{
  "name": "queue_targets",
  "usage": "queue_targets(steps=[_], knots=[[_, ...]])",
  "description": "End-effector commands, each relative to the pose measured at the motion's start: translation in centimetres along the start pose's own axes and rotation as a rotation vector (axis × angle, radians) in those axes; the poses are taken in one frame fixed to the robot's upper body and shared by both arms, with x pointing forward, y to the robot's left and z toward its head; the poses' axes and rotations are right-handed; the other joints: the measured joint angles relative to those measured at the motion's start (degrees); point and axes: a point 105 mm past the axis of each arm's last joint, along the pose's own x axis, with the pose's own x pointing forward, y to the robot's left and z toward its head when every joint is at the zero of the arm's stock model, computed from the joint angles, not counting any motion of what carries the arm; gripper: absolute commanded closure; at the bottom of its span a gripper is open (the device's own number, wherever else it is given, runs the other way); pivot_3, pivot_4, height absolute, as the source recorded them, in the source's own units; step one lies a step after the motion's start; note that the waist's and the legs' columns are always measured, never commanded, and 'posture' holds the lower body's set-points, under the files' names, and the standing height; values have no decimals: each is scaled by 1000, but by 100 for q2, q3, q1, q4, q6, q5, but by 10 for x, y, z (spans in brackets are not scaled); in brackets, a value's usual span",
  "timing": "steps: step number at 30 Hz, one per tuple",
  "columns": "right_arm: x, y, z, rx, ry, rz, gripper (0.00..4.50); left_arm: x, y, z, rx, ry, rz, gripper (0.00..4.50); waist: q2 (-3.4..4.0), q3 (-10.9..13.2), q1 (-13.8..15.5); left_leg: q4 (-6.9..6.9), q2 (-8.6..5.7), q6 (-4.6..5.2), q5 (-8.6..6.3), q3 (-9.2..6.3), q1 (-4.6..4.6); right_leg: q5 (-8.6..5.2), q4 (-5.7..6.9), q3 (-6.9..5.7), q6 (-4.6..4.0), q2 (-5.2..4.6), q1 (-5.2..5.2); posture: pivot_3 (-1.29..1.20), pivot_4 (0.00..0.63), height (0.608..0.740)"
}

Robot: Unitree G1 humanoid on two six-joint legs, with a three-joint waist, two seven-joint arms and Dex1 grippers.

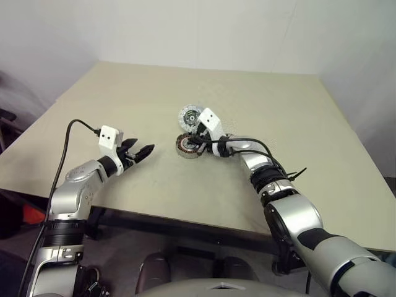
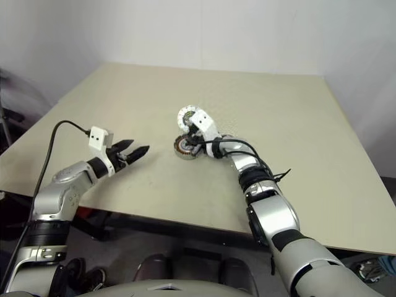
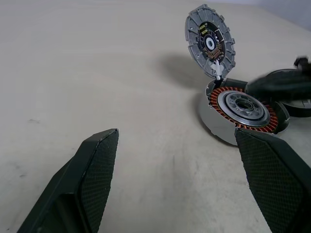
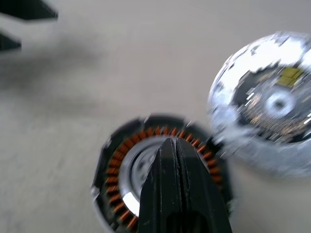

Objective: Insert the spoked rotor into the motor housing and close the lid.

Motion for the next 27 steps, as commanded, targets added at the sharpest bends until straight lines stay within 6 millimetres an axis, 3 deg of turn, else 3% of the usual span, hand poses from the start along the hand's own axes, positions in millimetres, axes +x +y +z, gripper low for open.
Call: queue_targets(steps=[1,4,10,13,21,27], knots=[[0,-12,34,-48,-83,-33,4492,-1,-4,14,34,-50,-10,458,0,0,-1,0,0,0,0,1,0,0,0,0,0,0,0,0,0,740],[1,-12,27,-30,-61,-36,4492,-1,-4,13,33,-49,-9,458,0,0,-1,0,0,1,-1,0,-1,0,-1,0,0,0,0,0,0,740],[7,10,-25,47,78,-13,4492,-4,-3,14,35,-49,0,458,0,0,3,1,0,1,-1,1,-2,0,-1,0,0,0,1,0,0,740],[6,10,-35,54,100,-41,4492,-5,-2,13,35,-48,2,458,3,0,-2,4,-1,1,-1,0,3,0,1,2,0,0,4,0,0,740],[-4,-23,4,32,-9,-137,4492,-2,-3,13,34,-47,-2,458,3,2,0,5,1,0,-1,0,29,0,0,2,0,0,31,0,0,740],[2,-16,25,15,-66,-100,4492,-1,-3,14,33,-50,-2,458,3,2,-7,4,5,0,-1,0,-2,-1,0,1,-1,5,-3,0,0,740]])
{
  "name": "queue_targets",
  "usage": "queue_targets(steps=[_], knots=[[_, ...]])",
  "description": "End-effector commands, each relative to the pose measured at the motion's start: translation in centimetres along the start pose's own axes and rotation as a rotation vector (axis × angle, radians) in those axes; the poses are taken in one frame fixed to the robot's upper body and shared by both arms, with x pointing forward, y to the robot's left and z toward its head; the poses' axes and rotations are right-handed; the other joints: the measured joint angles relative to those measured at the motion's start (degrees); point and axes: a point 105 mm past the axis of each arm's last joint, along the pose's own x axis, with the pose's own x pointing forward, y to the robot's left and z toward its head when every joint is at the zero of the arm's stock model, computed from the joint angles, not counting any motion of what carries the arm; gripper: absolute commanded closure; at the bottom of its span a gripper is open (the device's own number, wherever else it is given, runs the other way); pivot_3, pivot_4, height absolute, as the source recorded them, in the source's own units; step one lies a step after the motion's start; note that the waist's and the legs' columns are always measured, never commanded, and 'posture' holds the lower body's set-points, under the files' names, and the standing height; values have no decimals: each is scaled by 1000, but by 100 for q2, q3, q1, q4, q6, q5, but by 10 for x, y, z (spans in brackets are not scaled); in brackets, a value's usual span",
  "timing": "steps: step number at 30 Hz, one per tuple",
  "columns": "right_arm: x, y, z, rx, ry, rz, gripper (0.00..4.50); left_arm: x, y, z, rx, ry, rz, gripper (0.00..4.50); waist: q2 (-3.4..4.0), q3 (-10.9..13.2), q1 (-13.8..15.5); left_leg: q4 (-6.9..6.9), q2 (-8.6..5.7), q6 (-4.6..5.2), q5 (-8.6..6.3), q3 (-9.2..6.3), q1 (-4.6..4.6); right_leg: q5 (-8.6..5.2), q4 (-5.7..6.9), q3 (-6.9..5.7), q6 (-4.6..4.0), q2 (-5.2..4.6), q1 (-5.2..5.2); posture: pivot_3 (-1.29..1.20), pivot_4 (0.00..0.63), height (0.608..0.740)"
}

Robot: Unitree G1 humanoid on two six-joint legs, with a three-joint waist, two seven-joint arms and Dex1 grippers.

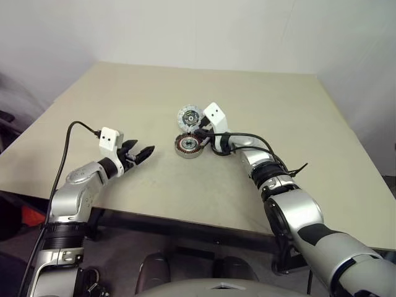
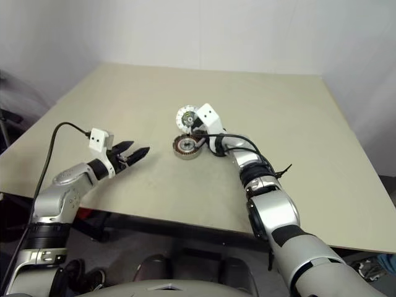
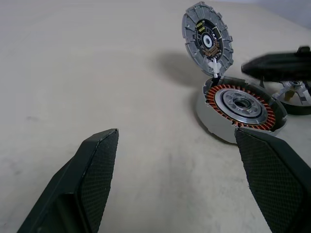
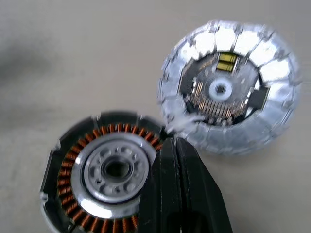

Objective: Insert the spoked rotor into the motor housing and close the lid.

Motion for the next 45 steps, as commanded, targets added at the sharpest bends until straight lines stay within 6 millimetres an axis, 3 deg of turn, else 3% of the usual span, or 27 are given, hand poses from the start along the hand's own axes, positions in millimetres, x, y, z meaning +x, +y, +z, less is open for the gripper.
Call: queue_targets(steps=[1,4,10,15,18,21,23,27,30,33,35,36,38,45], knots=[[6,5,33,-28,-92,22,4492,0,-1,16,33,-52,-7,458,0,0,2,0,0,0,0,1,-4,-1,-1,-1,-1,0,-3,0,0,740],[9,9,30,-20,-84,26,4492,-1,0,16,33,-51,-4,458,0,0,4,0,0,1,0,1,-10,-1,-1,-1,-1,0,-8,0,0,740],[11,28,-46,74,135,7,4492,-2,0,17,35,-53,3,458,2,1,13,1,1,2,-2,1,-1,-1,0,-1,-1,0,2,0,0,740],[8,6,-24,82,71,-65,4492,-4,2,16,35,-51,8,458,5,2,17,2,-2,2,-3,0,57,-3,-2,1,1,-2,58,0,0,740],[4,-8,6,92,-32,-81,4492,-1,1,16,35,-52,3,458,7,6,13,2,-2,1,-2,-6,73,-4,-1,3,3,-2,70,0,0,740],[-9,-25,34,126,-136,-90,4492,1,-1,16,32,-54,-2,458,11,9,7,-1,-1,1,-2,-6,68,-3,0,3,1,-2,64,0,0,740],[-24,-42,39,137,-159,-133,4492,1,-2,15,29,-54,-4,458,11,10,17,-3,-1,1,-2,-5,48,-2,-1,3,0,-1,47,0,0,740],[-57,-70,35,144,-138,-197,4492,2,-4,11,18,-51,-7,458,10,9,46,3,-5,-7,4,-1,-1,-2,-7,-1,1,-1,14,0,0,740],[-81,-87,34,127,-121,-264,3892,3,-7,8,13,-45,-14,458,9,10,57,4,-6,-6,3,3,-7,-3,-13,-1,2,-1,13,0,0,740],[-104,-106,24,146,-67,-357,2905,5,-8,7,7,-45,-20,458,9,10,48,5,-5,-6,3,6,-4,-3,-11,-1,2,-1,10,0,0,740],[-128,-121,5,235,-10,-432,2210,9,-8,6,5,-43,-22,458,9,10,57,5,-5,-6,4,7,-1,-3,-6,-1,2,-1,10,0,0,740],[-137,-125,-2,286,8,-450,2210,10,-8,5,4,-41,-23,458,9,10,67,6,-5,-6,3,9,-1,-3,-5,-1,2,-1,11,0,0,740],[-150,-116,-12,467,11,-388,2210,14,-9,1,1,-33,-27,458,9,10,122,7,-8,-3,2,20,2,-3,-7,-1,3,-1,18,0,0,740],[-151,-83,-38,728,80,-306,2210,18,-11,0,5,-31,-42,458,12,9,164,7,-3,-4,3,36,8,-3,-2,-2,4,0,14,0,0,740]])
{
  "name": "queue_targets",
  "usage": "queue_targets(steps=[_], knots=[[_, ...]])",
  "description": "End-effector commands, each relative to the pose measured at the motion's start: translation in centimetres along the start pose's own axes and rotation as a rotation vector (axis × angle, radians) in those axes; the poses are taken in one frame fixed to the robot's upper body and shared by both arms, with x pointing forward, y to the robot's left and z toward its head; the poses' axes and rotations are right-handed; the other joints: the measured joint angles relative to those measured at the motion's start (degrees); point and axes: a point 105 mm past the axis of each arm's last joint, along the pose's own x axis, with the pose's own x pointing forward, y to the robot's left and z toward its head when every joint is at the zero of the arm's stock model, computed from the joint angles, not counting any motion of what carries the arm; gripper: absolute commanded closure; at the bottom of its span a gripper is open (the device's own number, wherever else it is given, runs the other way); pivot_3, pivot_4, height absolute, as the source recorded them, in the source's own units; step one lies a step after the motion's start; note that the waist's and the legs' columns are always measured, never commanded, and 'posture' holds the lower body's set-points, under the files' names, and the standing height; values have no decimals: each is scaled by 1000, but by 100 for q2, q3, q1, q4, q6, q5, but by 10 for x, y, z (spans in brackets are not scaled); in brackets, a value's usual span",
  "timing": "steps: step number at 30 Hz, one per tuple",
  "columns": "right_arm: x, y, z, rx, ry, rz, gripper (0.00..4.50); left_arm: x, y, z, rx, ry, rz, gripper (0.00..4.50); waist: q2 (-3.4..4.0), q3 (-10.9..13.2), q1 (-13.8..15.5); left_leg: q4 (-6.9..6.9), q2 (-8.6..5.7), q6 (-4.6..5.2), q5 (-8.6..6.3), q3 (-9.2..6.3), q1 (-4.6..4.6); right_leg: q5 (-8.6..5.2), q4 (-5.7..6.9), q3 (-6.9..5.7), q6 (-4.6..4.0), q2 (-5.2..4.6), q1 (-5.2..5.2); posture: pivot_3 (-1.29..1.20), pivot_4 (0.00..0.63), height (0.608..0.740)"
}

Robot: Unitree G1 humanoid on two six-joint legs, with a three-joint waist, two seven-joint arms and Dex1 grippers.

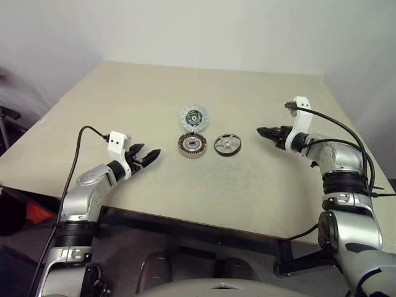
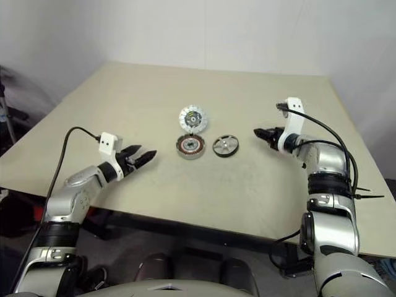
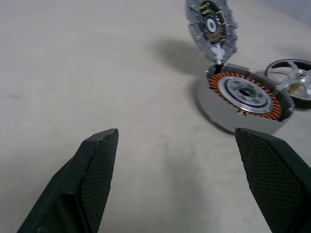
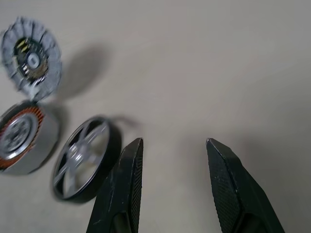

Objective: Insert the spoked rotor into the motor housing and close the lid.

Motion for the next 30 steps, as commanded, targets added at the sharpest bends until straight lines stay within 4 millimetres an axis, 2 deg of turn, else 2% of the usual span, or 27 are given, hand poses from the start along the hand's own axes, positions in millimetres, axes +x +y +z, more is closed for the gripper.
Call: queue_targets(steps=[1,6,12,19,25,27,30], knots=[[-4,16,3,101,-11,59,2210,0,1,13,40,-39,-5,458,2,-1,14,0,0,0,0,0,0,0,0,0,0,0,0,0,0,740],[2,21,-10,216,23,61,2210,-2,3,9,40,-25,5,458,2,0,30,2,-3,-10,6,0,-4,0,-3,1,0,-1,0,0,0,740],[13,13,-35,235,84,16,2210,-6,5,10,44,-25,13,458,2,0,33,0,-3,-13,7,0,-6,-1,-6,0,2,-2,0,0,0,740],[24,26,-45,263,105,56,2210,-10,8,8,55,-10,30,458,1,-1,-12,-1,0,-17,9,0,17,-7,-4,1,12,-1,14,0,0,740],[22,5,-31,246,27,-59,2210,-12,9,8,57,-9,32,458,1,0,-4,-8,-1,-10,5,0,66,-23,-7,3,40,-1,54,0,0,740],[18,-7,-10,309,-86,-98,2210,-10,8,7,55,-7,29,458,2,0,6,-9,-2,-2,0,0,85,-25,-15,3,43,-2,72,0,0,740],[13,-10,11,340,-178,-114,2210,-8,6,6,54,-5,24,458,10,6,23,-8,-11,-2,0,-1,79,-25,-17,6,44,-9,69,0,0,740]])
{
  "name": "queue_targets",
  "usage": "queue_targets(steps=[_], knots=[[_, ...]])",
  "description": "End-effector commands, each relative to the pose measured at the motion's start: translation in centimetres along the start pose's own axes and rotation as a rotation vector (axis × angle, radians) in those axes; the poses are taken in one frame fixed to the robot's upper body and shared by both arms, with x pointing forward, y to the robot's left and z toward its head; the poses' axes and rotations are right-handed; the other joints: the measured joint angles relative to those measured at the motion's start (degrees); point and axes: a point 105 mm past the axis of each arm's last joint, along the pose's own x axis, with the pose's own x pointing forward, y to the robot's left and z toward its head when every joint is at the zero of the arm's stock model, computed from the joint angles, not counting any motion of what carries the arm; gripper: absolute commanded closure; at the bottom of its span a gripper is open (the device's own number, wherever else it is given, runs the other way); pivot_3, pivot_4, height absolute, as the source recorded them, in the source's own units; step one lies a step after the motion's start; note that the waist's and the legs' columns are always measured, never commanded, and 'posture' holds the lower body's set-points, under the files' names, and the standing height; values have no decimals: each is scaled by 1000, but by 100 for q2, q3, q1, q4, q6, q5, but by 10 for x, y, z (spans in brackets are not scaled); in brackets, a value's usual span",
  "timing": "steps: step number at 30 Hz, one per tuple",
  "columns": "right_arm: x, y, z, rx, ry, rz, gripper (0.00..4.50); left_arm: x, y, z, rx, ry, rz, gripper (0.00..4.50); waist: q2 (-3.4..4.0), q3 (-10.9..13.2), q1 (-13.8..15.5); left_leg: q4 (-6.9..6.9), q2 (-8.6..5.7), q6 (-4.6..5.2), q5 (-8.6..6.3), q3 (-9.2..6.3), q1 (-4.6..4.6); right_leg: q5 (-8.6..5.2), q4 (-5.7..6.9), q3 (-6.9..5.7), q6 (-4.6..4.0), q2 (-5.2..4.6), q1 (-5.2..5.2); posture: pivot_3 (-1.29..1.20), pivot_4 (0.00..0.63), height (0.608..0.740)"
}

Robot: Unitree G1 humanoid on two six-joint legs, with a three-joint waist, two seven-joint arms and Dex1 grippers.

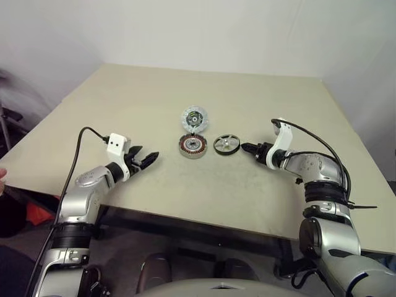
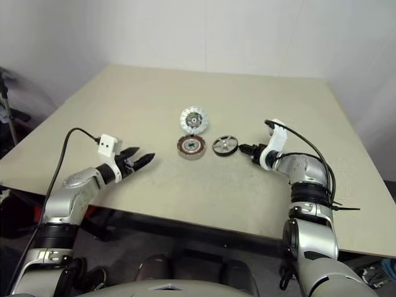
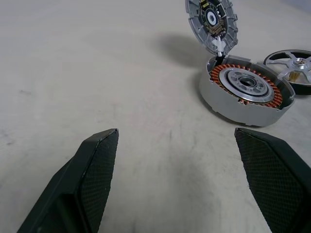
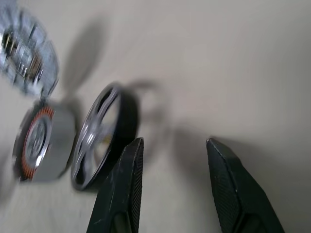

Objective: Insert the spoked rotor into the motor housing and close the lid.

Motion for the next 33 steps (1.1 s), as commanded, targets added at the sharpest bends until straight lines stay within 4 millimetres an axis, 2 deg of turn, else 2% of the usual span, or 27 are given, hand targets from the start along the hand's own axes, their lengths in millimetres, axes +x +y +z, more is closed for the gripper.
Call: queue_targets(steps=[1,5,10,15,26,30,33], knots=[[-8,13,42,15,-156,27,2210,1,-2,13,33,-38,-10,458,2,1,-1,0,-2,0,0,0,-1,0,0,1,0,0,-1,0,0,740],[-11,23,51,52,-170,66,2210,3,-3,13,34,-37,-14,458,2,1,-5,-30,-1,-8,5,0,-2,3,-2,1,-5,1,-12,0,0,740],[-15,46,28,99,-12,180,2210,2,-2,13,36,-37,-12,458,3,0,-6,-78,-4,-32,20,9,-22,7,-11,-1,-43,7,-40,0,0,740],[-12,43,9,104,42,169,2210,1,-1,14,37,-37,-10,458,3,0,15,-76,-3,-32,20,9,-57,5,-12,-5,-43,7,-68,0,0,740],[-8,70,-19,97,138,267,2210,-1,3,16,43,-37,1,458,3,0,27,-74,-2,-37,23,9,-52,4,-8,-5,-42,6,-65,0,0,740],[-5,80,-26,105,154,293,3107,-2,3,16,45,-38,4,458,3,0,9,-75,-1,-38,23,9,-53,4,-7,-5,-42,6,-68,0,0,740],[-6,83,-27,100,160,299,4118,-3,6,17,48,-41,12,458,1,-1,14,-75,-3,-37,23,9,-47,4,-8,-4,-42,6,-60,0,0,740]])
